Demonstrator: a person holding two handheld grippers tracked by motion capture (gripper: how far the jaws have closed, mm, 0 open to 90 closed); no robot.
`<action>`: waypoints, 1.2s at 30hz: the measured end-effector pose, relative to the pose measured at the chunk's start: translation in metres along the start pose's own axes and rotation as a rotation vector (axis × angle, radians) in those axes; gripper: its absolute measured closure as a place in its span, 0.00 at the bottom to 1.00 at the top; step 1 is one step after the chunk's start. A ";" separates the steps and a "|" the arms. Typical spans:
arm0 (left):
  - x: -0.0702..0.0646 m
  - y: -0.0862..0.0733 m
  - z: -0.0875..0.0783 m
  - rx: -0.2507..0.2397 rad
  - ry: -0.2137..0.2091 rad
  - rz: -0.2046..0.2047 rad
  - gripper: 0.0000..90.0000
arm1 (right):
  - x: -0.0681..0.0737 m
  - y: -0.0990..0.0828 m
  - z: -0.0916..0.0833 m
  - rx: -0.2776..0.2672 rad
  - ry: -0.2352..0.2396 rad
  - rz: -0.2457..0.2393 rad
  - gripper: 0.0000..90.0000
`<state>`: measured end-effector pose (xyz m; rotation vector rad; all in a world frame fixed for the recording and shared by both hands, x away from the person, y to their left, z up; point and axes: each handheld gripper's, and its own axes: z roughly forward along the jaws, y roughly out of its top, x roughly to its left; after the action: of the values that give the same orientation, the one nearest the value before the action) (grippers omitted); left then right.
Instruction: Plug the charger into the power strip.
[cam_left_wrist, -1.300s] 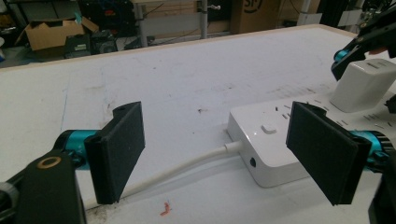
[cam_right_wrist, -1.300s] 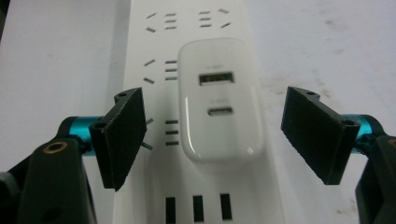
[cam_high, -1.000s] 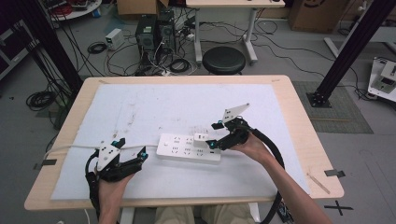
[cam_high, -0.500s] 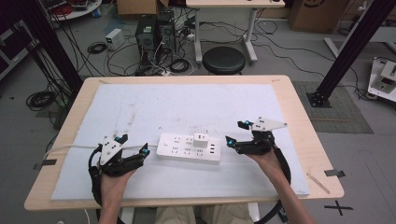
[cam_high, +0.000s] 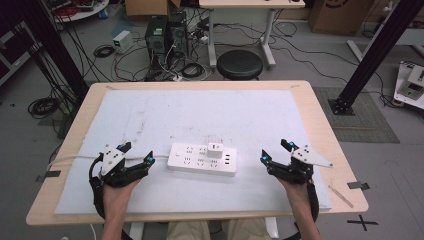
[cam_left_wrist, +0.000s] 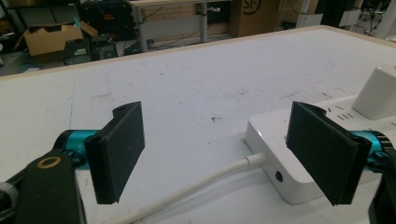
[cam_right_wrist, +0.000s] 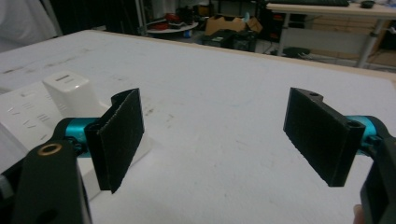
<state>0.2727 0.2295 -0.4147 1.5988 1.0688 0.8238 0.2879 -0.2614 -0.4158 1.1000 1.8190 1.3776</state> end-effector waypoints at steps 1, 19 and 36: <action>0.001 -0.001 -0.001 0.003 0.001 0.000 0.22 | -0.001 -0.002 -0.003 0.003 -0.014 0.021 0.23; 0.011 -0.002 -0.007 0.006 0.024 -0.009 0.22 | -0.019 -0.024 -0.025 0.005 -0.084 0.120 0.23; 0.015 -0.002 -0.009 -0.001 0.028 -0.010 0.22 | -0.016 -0.022 -0.020 0.013 -0.061 0.108 0.23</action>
<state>0.2695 0.2465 -0.4138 1.5841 1.0957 0.8415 0.2728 -0.2870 -0.4314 1.2497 1.7497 1.3791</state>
